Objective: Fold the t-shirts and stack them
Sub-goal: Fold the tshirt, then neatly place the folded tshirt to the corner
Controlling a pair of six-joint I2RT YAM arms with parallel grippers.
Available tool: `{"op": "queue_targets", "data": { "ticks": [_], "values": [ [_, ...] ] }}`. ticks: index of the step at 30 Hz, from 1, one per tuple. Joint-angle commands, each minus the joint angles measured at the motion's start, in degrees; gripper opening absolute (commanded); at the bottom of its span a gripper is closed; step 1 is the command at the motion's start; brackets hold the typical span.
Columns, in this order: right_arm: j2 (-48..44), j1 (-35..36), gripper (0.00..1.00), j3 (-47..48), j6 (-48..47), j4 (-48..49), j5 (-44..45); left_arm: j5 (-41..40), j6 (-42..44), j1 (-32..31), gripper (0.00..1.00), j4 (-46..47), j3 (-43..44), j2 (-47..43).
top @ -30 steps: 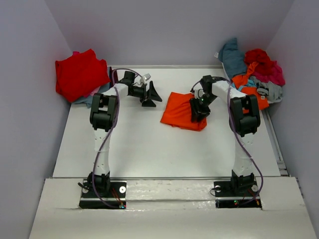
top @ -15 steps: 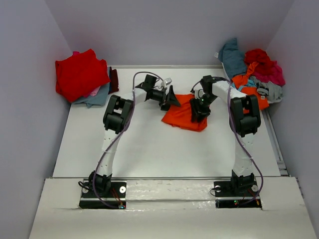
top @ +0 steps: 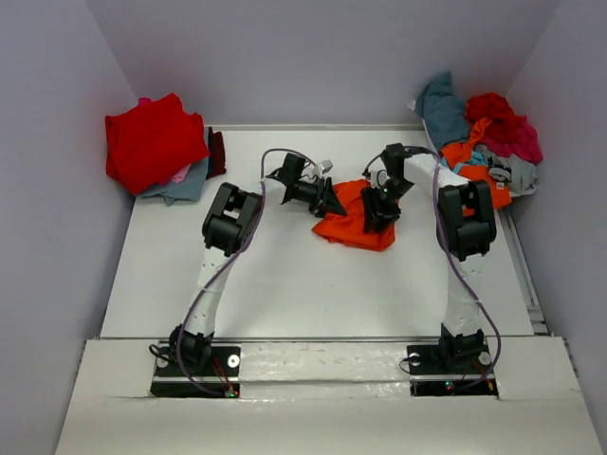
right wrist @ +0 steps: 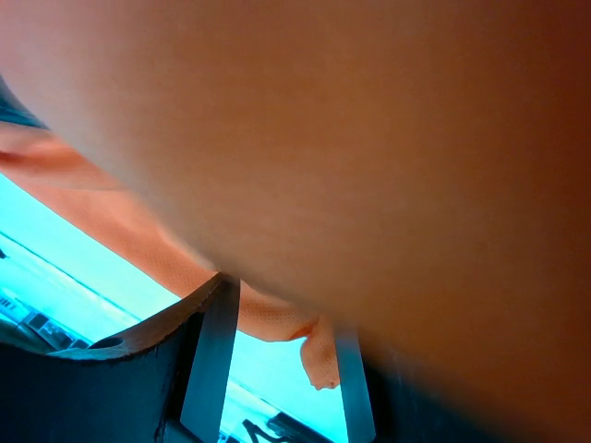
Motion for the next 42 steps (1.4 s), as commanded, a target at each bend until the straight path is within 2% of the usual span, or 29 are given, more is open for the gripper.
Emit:
{"op": "queue_targets", "data": {
  "ticks": [1, 3, 4, 6, 10, 14, 18, 20, 24, 33, 42],
  "values": [
    [-2.1, 0.3, 0.50, -0.4, -0.6, 0.8, -1.5, -3.0, 1.1, -0.7, 0.24, -1.9, -3.8, 2.9],
    [-2.2, 0.3, 0.50, -0.4, -0.6, 0.8, -1.4, -3.0, 1.1, -0.7, 0.20, -2.1, -3.8, 2.9],
    [-2.1, 0.3, 0.50, -0.5, -0.7, 0.8, -1.4, -3.0, 1.3, -0.7, 0.12, -2.5, -3.8, 2.8],
    [-2.1, 0.3, 0.50, -0.6, -0.7, 0.8, -1.3, -3.3, 1.9, -0.7, 0.06, -3.0, -3.7, 2.6],
    [-2.3, 0.3, 0.50, -0.5, -0.9, 0.8, -1.6, -4.4, 4.1, -0.7, 0.06, -4.3, -3.0, 2.2],
    [-4.0, 0.3, 0.52, 0.5, -1.6, 1.7, 1.5, -11.0, 11.8, -0.7, 0.05, -13.5, 0.7, 0.8],
    [-9.7, 0.3, 0.78, 2.4, -2.2, 4.1, 9.1, -14.5, 14.8, -0.7, 0.05, -15.3, 1.3, -2.1],
    [-10.6, 0.3, 0.85, 4.9, -2.3, 3.6, 10.6, -15.1, 15.9, -0.7, 0.05, -16.4, 1.3, -3.4],
    [-12.0, 0.3, 0.85, 6.8, -2.0, 3.0, 12.8, -17.7, 18.7, -0.7, 0.05, -18.3, 0.8, -6.5],
    [-15.6, 0.3, 0.85, 4.2, -0.8, 4.3, 18.0, -25.4, 26.2, -0.7, 0.05, -22.7, 1.2, -14.4],
    [-18.1, 0.3, 0.85, -0.6, -0.3, 5.5, 19.5, -40.5, 34.6, -0.7, 0.05, -30.0, 5.6, -20.2]
  ]
}}
